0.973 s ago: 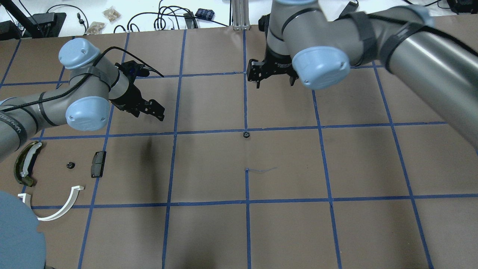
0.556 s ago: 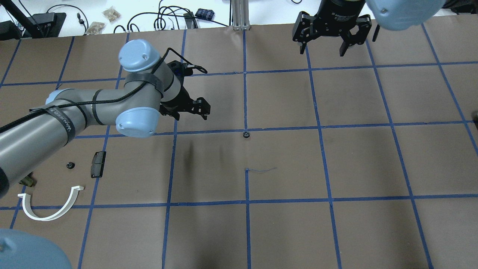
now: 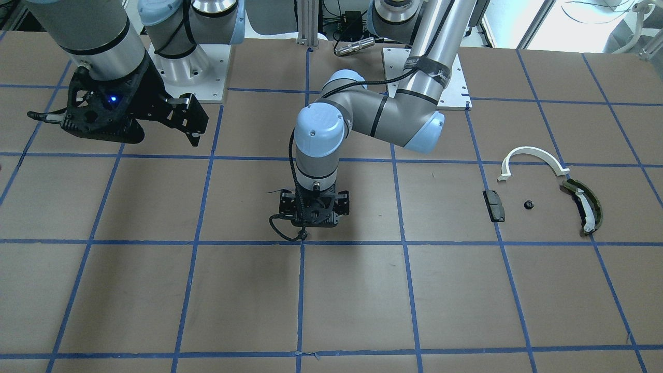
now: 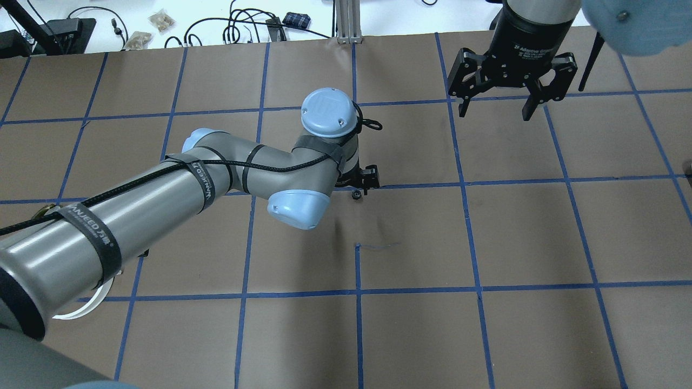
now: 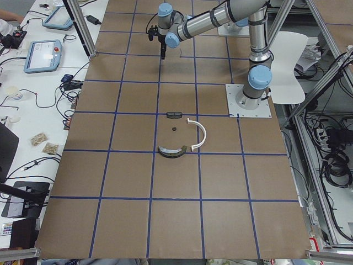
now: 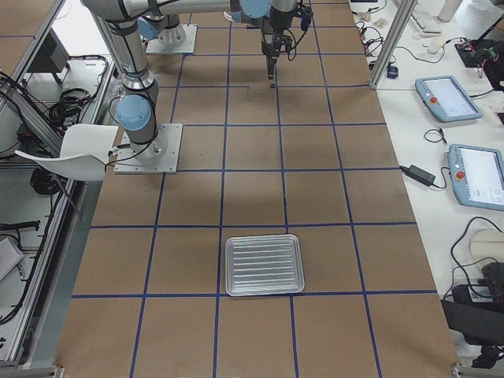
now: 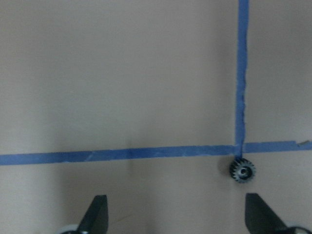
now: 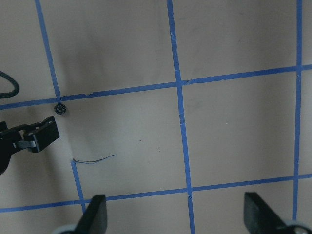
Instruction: Place bearing gear from tray to pile
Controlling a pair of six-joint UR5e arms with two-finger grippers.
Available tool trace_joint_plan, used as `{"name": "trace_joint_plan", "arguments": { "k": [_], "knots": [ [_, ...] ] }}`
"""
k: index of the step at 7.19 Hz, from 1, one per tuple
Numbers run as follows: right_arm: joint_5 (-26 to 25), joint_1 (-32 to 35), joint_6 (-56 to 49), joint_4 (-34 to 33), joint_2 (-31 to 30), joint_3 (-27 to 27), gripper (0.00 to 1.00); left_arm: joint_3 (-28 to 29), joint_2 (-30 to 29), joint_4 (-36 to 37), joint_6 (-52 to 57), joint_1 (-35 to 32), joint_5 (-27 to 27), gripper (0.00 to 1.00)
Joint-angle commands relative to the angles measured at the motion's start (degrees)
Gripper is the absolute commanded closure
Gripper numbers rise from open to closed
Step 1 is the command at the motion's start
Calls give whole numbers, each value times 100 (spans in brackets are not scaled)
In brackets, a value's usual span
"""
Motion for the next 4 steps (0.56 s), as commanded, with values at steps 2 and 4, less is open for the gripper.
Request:
{"name": "trace_joint_plan", "arguments": {
  "k": [2,4],
  "knots": [
    [-123,15,-48,-1372,-175,535,0,212,-386,334,-214,-132,246,2],
    [-169,15,4,-1446,-157,474,0,372,-544,308,-240,-132,283,31]
  ]
}}
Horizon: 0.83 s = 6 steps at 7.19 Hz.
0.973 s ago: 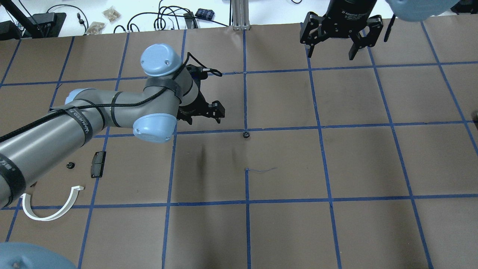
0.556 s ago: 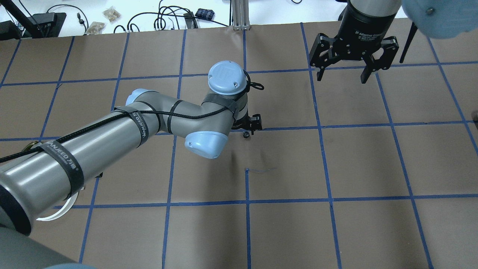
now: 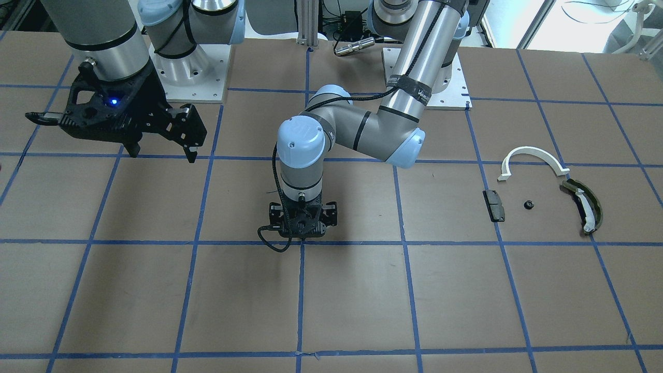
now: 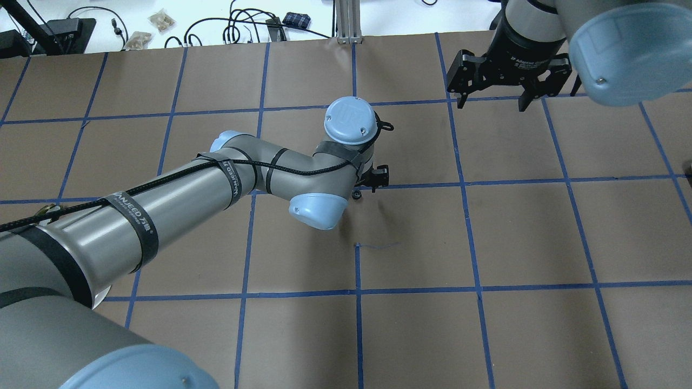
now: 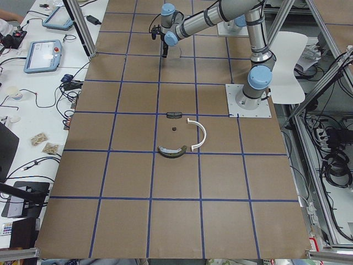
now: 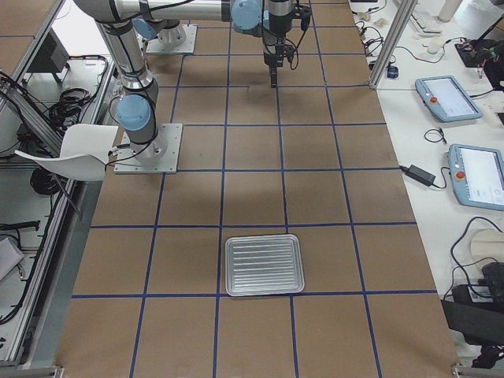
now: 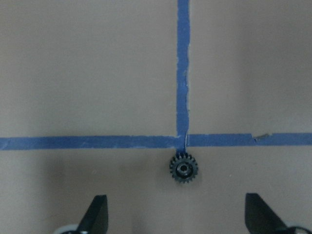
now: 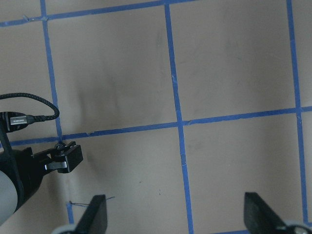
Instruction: Place bearing gear from tray to pile
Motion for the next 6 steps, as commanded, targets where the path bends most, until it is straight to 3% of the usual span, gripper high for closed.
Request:
{"name": "trace_joint_plan", "arguments": {
  "k": [1,2,4,6],
  "knots": [
    [10,2,78,-107,-3,-26,0,59,-112,-13,-14,-3,14,40],
    [19,2,78,-107,5,-26,0,58,-139,-4,-5,6,-4,53],
    [27,-7,69,-160,14,-35,0,84,-226,-30,-5,-2,5,68],
    [27,-7,69,-151,14,-26,0,102,-157,-170,12,6,-4,93]
  ]
}}
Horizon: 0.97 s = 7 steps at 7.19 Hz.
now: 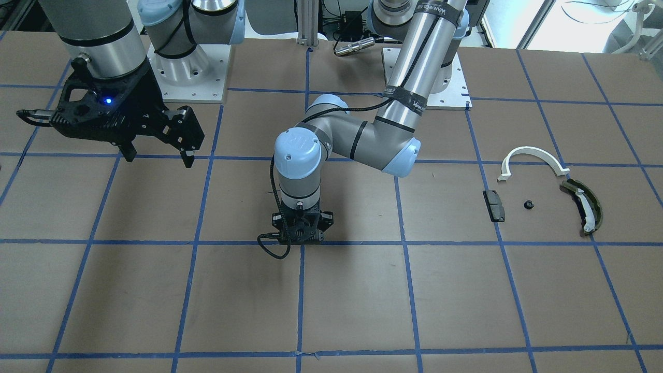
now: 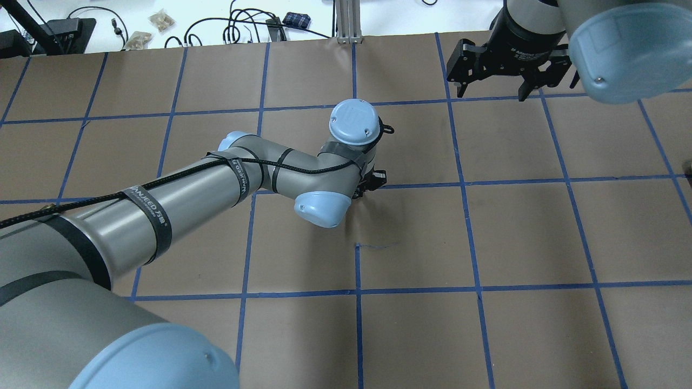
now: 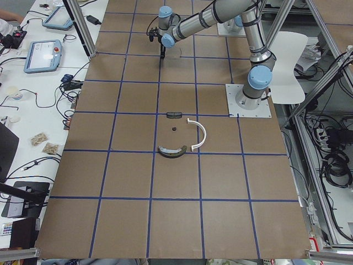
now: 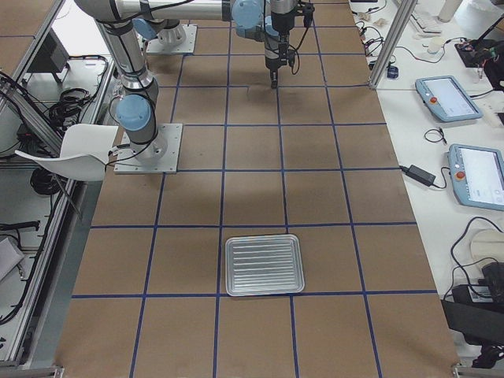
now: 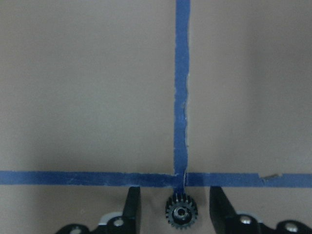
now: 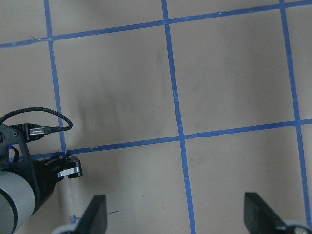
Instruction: Place bearing gear from tray to pile
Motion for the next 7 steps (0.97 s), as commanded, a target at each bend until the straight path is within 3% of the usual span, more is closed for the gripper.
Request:
{"name": "trace_joint_plan", "arguments": {
  "k": [1,3,5,7],
  "knots": [
    [1,-1,8,12,-8,20,0,38,204,-329,158,101,15,99],
    [1,-1,8,12,-8,12,0,37,704,-811,1714,1246,50,99],
    [1,34,0,21,-26,12,0,-451,1118,-946,4747,3142,16,99],
    [-8,26,0,21,-8,29,0,-761,1234,-894,5927,4439,-11,99]
  ]
}}
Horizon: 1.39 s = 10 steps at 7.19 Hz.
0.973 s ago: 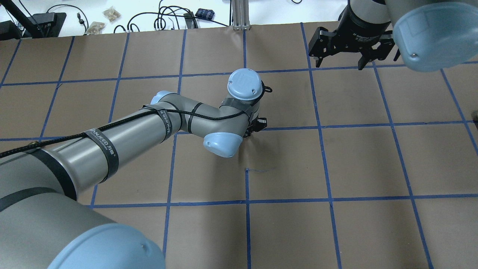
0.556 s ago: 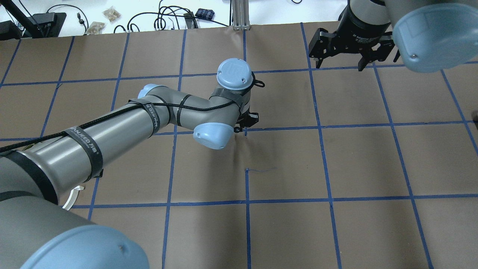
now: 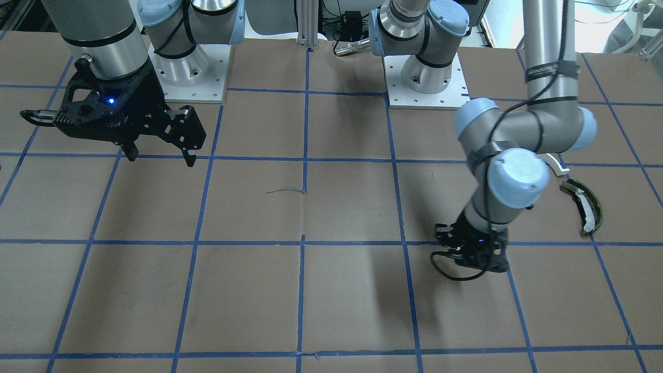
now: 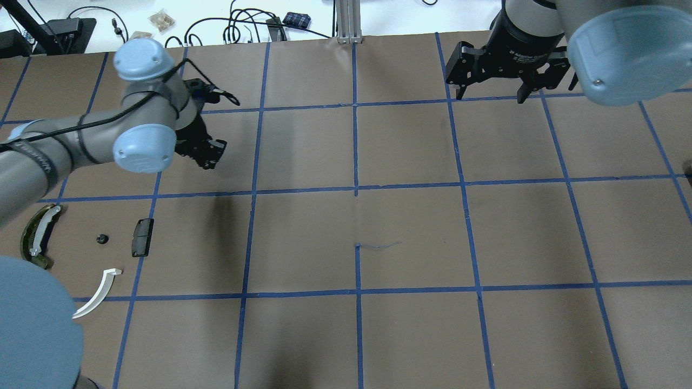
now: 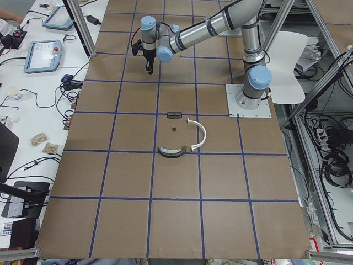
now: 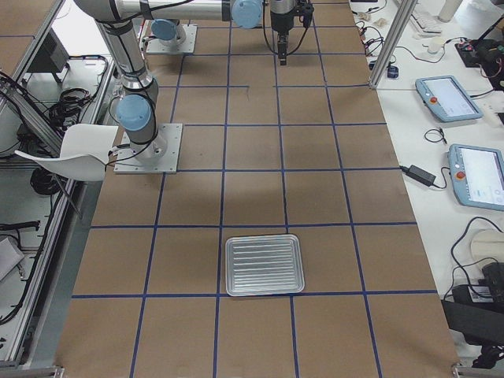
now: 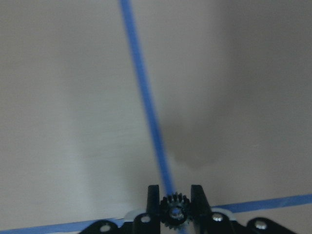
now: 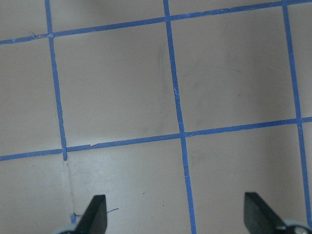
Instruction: Place bearing gear from tray to pile
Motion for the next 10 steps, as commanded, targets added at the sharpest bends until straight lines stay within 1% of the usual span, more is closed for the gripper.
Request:
{"name": "trace_joint_plan", "arguments": {
  "k": [1,2,3,4,7,9,10],
  "knots": [
    [-7,2,7,4,-4,37,0,-227,94,38,1680,1193,13,100],
    [2,2,7,-5,5,28,0,-350,86,29,2131,1711,-13,100],
    [-7,2,-1,4,5,37,0,-621,95,38,2327,2116,-31,100],
    [2,11,-10,4,31,46,0,-919,112,38,2337,2372,-48,100],
    [-7,11,7,-13,40,28,0,-1062,331,-93,2268,2340,-179,100],
    [2,11,7,-14,84,-7,0,-1439,533,-86,2250,2331,-189,99],
    [2,2,16,-14,75,-7,0,-1423,551,-33,2250,2322,-145,96]
  ]
}}
